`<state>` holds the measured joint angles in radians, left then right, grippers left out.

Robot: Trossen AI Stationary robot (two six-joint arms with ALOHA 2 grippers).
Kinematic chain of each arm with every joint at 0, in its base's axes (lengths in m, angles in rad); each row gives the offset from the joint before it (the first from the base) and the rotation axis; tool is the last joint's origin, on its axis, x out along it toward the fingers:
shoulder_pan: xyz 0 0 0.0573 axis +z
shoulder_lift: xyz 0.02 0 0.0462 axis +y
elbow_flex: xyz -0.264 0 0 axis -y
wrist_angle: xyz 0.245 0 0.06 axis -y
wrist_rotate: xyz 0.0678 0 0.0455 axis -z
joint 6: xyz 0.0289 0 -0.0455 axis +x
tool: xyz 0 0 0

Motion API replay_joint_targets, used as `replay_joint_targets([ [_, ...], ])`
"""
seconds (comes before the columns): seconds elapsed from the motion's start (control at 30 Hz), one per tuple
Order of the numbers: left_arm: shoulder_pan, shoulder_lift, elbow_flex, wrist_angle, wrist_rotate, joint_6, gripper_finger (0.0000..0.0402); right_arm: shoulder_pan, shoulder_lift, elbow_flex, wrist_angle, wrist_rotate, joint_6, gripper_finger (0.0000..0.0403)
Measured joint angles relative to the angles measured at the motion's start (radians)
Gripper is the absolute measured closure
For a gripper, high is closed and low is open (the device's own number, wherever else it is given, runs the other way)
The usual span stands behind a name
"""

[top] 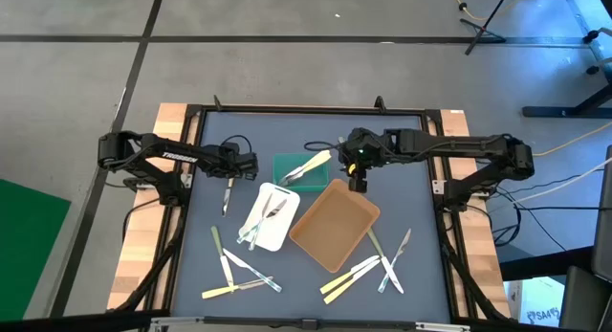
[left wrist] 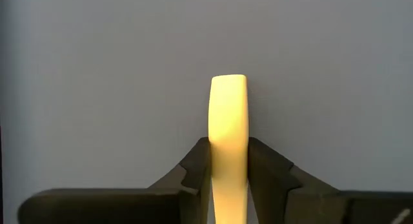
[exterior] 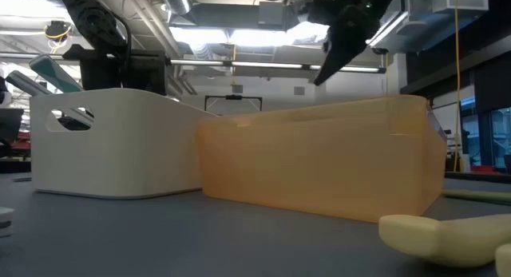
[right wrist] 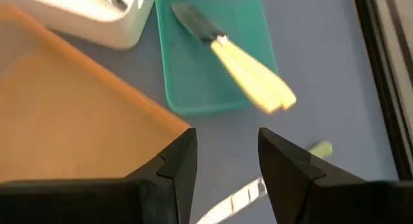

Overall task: Sort silverware by color (type)
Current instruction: Put the yellow knife into the blue bin

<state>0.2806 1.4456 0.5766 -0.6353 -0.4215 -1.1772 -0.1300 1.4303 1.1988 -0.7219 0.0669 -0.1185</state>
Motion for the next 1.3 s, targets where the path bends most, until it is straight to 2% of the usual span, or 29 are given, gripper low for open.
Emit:
replay_joint_targets([
  [0.17,0.000,0.001,-0.001,0.000,-0.003,-0.021,0.0328,0.002,-0.074,0.000,-0.100,-0.002,0.055,0.0253],
  [0.37,0.000,0.000,-0.002,0.004,-0.017,-0.024,0.0327,0.071,-0.226,-0.012,-0.138,-0.007,0.118,0.0253],
  [0.63,0.002,-0.070,-0.006,0.023,-0.086,0.017,0.0328,0.246,-0.436,-0.204,-0.095,0.032,0.311,0.0253],
  [0.9,0.024,-0.206,-0.005,0.114,-0.147,0.186,0.0328,0.360,-0.565,-0.353,-0.081,0.038,0.562,0.0253],
  [1.3,0.070,-0.444,-0.002,0.418,-0.194,0.611,0.0328,0.386,-0.576,-0.378,-0.082,0.036,0.585,0.0253],
])
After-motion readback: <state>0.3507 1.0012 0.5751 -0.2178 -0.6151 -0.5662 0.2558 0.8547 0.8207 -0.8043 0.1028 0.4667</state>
